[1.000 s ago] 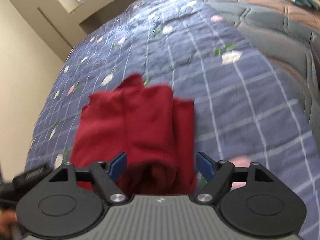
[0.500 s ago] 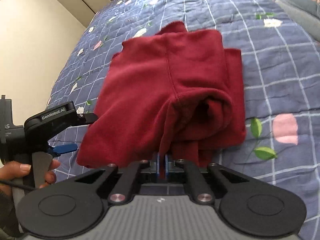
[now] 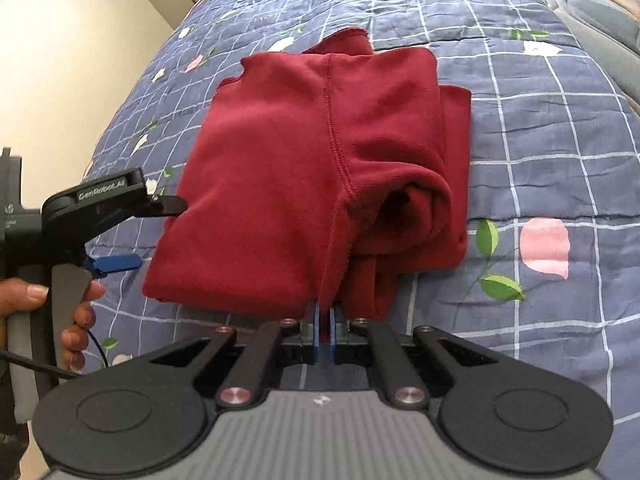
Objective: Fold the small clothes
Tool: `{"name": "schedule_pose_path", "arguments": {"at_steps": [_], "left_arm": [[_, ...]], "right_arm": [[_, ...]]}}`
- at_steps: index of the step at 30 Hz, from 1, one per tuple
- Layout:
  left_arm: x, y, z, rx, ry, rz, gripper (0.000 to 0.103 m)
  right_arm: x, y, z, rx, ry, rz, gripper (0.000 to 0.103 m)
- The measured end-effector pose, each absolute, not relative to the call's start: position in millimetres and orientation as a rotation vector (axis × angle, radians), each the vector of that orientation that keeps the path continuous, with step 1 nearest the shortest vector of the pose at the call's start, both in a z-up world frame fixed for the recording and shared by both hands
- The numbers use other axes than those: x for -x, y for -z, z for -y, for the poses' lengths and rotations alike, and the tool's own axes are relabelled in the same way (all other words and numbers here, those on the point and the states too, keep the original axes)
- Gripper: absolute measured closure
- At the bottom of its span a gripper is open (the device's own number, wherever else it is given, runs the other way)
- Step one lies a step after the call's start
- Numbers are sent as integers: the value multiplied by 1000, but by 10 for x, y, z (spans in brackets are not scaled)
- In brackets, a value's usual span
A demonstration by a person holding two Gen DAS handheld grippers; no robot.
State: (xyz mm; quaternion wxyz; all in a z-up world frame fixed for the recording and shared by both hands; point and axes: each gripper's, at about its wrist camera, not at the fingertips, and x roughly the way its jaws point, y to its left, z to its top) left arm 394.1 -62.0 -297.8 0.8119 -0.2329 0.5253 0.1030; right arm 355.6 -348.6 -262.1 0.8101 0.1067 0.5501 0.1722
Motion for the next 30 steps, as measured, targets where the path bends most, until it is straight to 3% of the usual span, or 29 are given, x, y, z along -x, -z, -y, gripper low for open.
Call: {"name": "schedule_pose_path", "arguments": {"at_steps": [6, 9, 12, 13, 14, 21, 22, 30], "left_arm": [[-3948, 2994, 603, 497, -217, -1123, 1], [-3948, 2994, 605, 500, -218, -1123, 1], [-3952, 2999, 599, 505, -216, -1124, 1], [-3956, 2997, 596, 506, -216, -1125, 1], [-3959, 2996, 594, 507, -215, -1125, 1], [-3967, 3004, 580, 496, -205, -1129, 1], [-3965, 3005, 577, 496, -205, -1129, 1], [-3973, 3002, 585, 493, -204, -1129, 1]], "right_arm": [[-3637, 2678, 3498, -239, -384, -1199, 95], [-3635, 2674, 3503, -238, -374, -1203, 86], [-3632, 2690, 3545, -279, -383, -1225, 46], [-3630, 2690, 3565, -289, -381, -1232, 28], [-3626, 2683, 3587, -287, -369, -1234, 21], [-3646, 2562, 3925, -284, -260, -1190, 6], [-3667, 2545, 3968, -288, -234, -1174, 0], [-3891, 2548, 4134, -353, -54, -1109, 0]]}}
